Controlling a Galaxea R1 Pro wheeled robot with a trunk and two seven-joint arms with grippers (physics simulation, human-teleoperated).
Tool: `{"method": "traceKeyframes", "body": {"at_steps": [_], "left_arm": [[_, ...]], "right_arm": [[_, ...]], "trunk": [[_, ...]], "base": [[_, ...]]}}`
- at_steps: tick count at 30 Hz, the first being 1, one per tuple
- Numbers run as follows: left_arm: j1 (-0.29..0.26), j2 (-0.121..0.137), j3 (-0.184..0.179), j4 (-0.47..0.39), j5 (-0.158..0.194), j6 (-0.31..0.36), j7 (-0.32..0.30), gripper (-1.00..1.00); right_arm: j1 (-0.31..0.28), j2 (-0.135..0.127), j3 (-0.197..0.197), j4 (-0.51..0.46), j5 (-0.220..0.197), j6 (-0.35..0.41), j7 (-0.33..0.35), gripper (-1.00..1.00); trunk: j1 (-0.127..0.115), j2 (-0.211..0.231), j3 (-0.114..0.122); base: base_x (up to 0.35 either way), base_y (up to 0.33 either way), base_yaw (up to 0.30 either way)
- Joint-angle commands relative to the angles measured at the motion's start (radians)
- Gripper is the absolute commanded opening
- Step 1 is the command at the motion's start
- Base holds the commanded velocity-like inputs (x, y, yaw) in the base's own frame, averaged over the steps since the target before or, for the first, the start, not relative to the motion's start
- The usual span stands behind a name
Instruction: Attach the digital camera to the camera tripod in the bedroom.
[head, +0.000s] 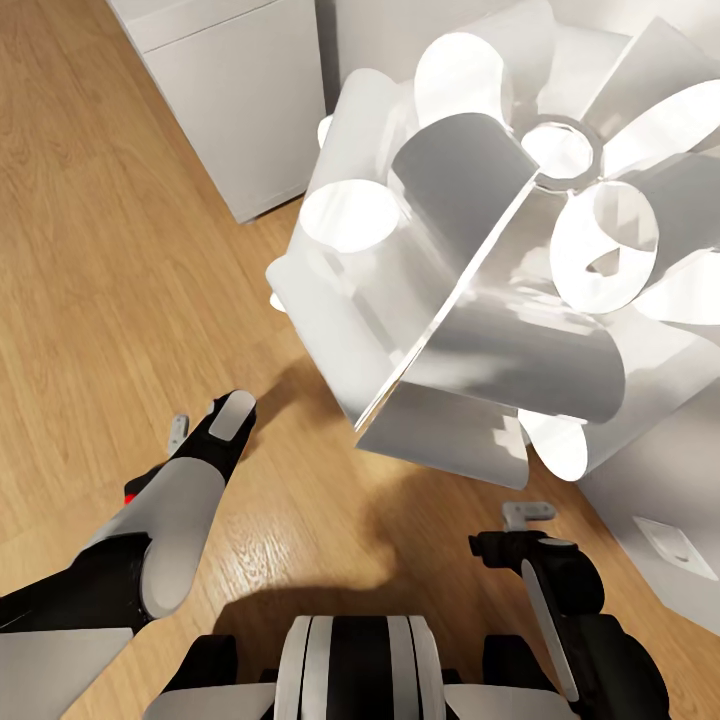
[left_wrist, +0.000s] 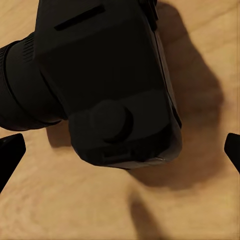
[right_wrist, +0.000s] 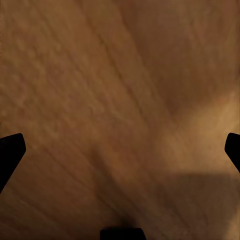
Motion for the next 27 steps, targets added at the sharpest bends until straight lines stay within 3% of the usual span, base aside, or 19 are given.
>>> {"method": "traceKeyframes", "body": {"at_steps": [1, 27], "left_arm": [[0.0, -0.001, 0.004, -0.001, 0.001, -0.004, -0.001, 1.0], [0.001, 0.005, 0.006, 0.002, 0.001, -0.004, -0.027, 1.0]], "right_arm": [[0.0, 0.0, 0.001, -0.001, 0.005, 0.005, 0.001, 1.0], [0.0, 0.0, 0.002, -0.001, 0.005, 0.005, 0.001, 1.0]], "trunk": [[0.0, 0.0, 0.0], [0.0, 0.0, 0.0]], "base": [[0.0, 0.0, 0.0], [0.0, 0.0, 0.0]]}}
